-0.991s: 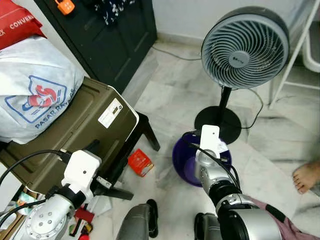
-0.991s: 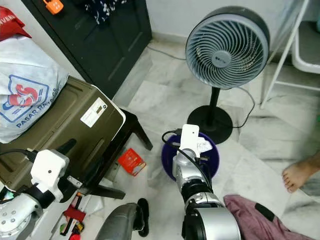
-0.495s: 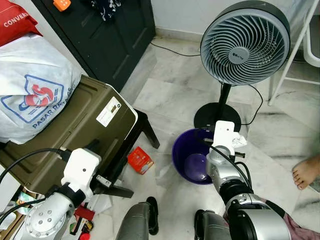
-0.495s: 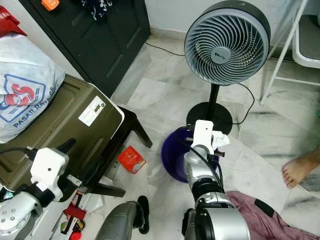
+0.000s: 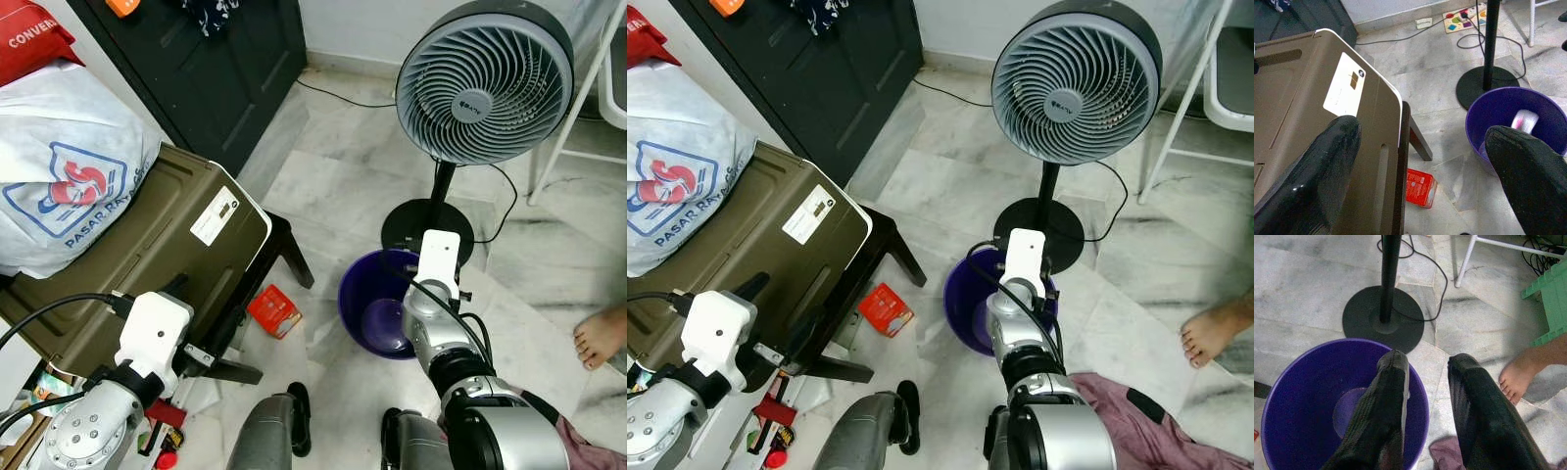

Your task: Clean up the room

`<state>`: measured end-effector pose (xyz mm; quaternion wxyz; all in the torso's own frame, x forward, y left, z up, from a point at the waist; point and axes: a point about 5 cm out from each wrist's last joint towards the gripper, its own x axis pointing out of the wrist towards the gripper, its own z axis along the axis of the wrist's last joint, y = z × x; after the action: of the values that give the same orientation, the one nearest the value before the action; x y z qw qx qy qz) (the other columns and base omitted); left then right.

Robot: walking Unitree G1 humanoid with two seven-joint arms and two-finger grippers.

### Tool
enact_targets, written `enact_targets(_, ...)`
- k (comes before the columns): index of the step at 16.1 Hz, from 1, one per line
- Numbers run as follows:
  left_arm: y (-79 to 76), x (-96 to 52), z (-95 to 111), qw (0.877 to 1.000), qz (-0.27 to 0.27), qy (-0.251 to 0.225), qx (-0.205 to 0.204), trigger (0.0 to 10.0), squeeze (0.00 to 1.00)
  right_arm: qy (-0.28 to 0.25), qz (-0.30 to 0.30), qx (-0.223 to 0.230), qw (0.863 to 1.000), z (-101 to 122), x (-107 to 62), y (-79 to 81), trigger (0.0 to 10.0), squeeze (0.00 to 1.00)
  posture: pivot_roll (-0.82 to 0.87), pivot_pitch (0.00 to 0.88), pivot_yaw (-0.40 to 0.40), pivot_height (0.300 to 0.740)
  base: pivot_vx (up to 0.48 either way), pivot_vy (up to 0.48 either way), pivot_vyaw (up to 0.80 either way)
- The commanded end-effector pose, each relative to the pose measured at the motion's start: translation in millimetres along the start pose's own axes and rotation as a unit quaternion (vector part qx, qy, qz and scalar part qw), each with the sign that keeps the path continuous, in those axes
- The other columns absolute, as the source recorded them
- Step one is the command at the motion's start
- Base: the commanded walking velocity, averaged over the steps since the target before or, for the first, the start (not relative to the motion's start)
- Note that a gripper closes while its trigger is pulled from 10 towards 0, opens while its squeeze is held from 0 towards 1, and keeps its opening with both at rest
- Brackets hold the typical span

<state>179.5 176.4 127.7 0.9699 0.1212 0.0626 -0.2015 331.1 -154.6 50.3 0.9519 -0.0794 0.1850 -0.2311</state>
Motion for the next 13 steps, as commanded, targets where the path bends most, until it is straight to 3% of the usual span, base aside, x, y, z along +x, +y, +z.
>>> enact_targets(1,4.5,-3.9,-2.5,1.000,0.011,0.013,0.006,10.0,0.00,-0.003,0.017,0.017,1.000,2.1,-4.6,9.2,10.0,1.00,0.31,0.285,0.198,0.740,0.000,0.000,0.00)
enact_targets(3,5.2,2.0,-1.2,1.000,0.020,0.006,0.004,10.0,0.00,-0.059,0.137,0.070,0.986,21.8,-17.4,34.9,10.0,1.00,0.30,0.276,0.189,0.740,0.000,0.000,0.00)
enact_targets(5,3.9,11.7,2.5,1.000,0.029,-0.010,-0.006,10.0,0.00,-0.124,0.227,0.050,0.965,38.9,-33.3,55.9,10.0,1.00,0.27,0.248,0.158,0.740,0.000,0.000,0.00)
enact_targets(8,-2.2,35.4,11.0,0.997,0.053,-0.053,-0.034,10.0,0.00,-0.149,0.358,0.020,0.921,41.4,-58.9,77.7,10.0,1.00,0.20,0.190,0.091,0.740,0.000,0.000,0.00)
enact_targets(10,5.3,46.9,14.9,0.986,0.106,-0.074,-0.107,10.0,0.00,-0.188,0.384,-0.010,0.904,42.6,-64.1,71.3,10.0,1.00,0.17,0.157,0.058,0.740,0.000,0.000,0.00)
enact_targets(13,15.8,61.6,20.3,0.980,0.135,-0.105,-0.106,10.0,0.00,-0.240,0.399,-0.042,0.884,47.9,-62.0,47.9,10.0,1.00,0.12,0.097,0.018,0.740,0.000,0.000,0.00)
